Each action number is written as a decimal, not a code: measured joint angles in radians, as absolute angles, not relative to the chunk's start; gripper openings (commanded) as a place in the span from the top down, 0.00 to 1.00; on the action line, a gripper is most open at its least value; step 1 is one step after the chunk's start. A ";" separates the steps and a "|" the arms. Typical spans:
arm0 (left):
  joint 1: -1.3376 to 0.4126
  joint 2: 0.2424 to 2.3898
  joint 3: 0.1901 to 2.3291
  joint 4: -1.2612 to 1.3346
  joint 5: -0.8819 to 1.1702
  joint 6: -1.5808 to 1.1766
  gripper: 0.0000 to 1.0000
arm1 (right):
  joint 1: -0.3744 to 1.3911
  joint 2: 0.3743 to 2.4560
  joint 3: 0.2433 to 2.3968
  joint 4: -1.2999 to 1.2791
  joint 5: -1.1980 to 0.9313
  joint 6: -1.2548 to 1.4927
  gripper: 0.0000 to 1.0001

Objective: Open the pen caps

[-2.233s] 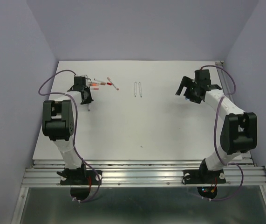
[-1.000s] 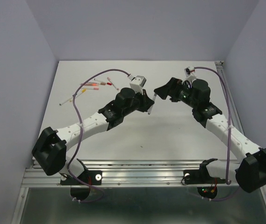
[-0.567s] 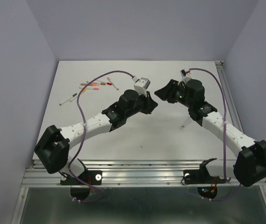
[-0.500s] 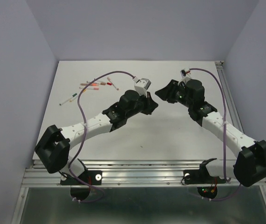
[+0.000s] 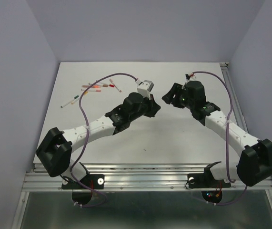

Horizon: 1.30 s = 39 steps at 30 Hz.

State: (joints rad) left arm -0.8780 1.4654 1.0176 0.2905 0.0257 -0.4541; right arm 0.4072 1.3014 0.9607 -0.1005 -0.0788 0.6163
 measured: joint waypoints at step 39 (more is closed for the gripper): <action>-0.535 1.924 1.716 -0.293 -0.344 -0.601 0.01 | 0.407 1.265 0.961 -0.299 0.249 0.574 0.00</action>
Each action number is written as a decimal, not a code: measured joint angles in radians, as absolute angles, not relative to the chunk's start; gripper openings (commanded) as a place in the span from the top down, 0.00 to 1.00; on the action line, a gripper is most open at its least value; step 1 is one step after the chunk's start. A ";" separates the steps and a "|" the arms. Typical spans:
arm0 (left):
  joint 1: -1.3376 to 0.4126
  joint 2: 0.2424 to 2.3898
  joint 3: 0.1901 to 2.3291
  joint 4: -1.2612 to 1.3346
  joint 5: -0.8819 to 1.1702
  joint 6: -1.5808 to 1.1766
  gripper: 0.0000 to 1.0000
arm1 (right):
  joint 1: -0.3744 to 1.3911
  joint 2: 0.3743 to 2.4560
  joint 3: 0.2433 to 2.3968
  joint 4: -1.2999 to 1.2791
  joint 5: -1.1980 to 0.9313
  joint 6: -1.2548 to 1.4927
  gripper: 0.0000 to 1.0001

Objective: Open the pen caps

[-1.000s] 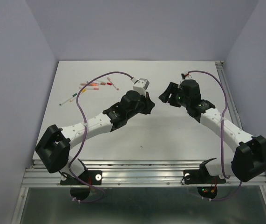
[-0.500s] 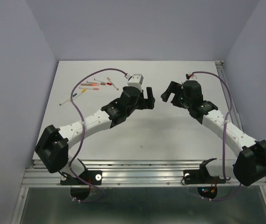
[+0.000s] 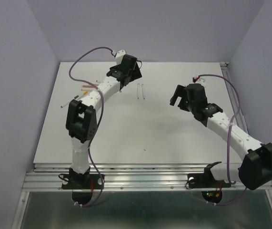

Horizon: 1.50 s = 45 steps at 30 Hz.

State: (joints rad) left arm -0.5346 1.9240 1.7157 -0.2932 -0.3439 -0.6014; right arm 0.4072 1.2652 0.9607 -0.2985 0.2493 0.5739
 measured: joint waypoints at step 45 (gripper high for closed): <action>-0.358 2.540 2.298 -0.768 -0.429 -0.802 0.79 | 0.407 1.372 0.961 -0.368 0.422 0.524 0.00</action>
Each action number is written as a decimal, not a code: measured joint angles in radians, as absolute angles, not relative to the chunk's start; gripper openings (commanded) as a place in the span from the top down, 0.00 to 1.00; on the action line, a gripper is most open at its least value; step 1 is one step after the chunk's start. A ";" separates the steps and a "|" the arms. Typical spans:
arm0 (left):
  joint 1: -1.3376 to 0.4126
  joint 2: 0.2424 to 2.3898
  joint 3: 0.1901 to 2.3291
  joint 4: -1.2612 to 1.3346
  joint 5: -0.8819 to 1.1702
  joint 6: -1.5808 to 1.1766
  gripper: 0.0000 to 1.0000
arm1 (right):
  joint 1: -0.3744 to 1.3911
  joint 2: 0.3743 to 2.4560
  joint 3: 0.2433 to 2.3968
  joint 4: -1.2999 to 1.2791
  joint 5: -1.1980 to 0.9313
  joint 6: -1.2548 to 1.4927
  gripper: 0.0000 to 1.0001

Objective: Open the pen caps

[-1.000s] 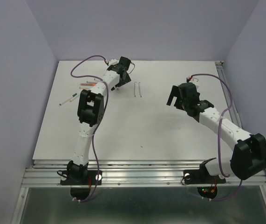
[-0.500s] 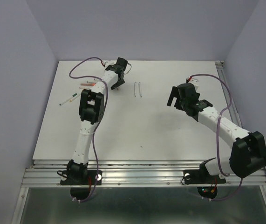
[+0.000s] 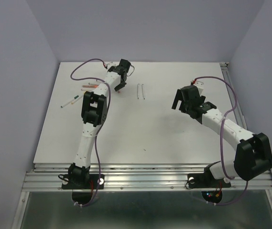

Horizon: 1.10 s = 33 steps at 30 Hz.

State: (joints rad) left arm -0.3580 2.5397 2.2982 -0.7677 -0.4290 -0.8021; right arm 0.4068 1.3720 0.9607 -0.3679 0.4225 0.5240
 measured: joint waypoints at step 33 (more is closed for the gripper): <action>-0.752 1.219 0.778 0.138 -0.138 -0.479 1.00 | 0.407 1.222 0.949 -0.085 -0.210 0.559 0.00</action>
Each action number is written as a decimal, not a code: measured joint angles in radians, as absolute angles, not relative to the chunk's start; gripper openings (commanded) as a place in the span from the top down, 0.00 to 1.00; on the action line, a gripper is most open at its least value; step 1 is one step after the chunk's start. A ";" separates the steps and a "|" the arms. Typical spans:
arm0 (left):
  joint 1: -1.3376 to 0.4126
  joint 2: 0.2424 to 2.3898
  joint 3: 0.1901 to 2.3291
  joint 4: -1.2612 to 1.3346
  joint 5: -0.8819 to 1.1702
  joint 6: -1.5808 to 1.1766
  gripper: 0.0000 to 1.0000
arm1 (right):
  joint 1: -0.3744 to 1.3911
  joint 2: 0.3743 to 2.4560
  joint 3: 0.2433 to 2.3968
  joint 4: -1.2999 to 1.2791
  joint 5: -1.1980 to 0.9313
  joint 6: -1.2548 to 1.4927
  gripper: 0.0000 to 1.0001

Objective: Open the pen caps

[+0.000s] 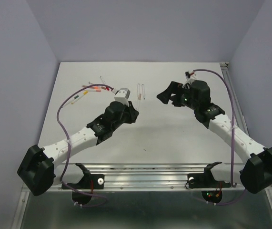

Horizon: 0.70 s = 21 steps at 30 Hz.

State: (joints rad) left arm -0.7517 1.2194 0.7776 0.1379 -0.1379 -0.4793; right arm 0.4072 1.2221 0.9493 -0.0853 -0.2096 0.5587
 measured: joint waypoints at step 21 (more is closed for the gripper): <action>-0.907 1.259 0.788 0.360 -0.052 -0.475 1.00 | 0.460 1.282 0.950 0.012 -0.377 0.637 0.21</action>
State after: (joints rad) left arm -0.9073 1.2594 0.7879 0.3603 -0.0525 -0.4747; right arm 0.4599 1.2816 0.9501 0.0120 -0.3771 0.6373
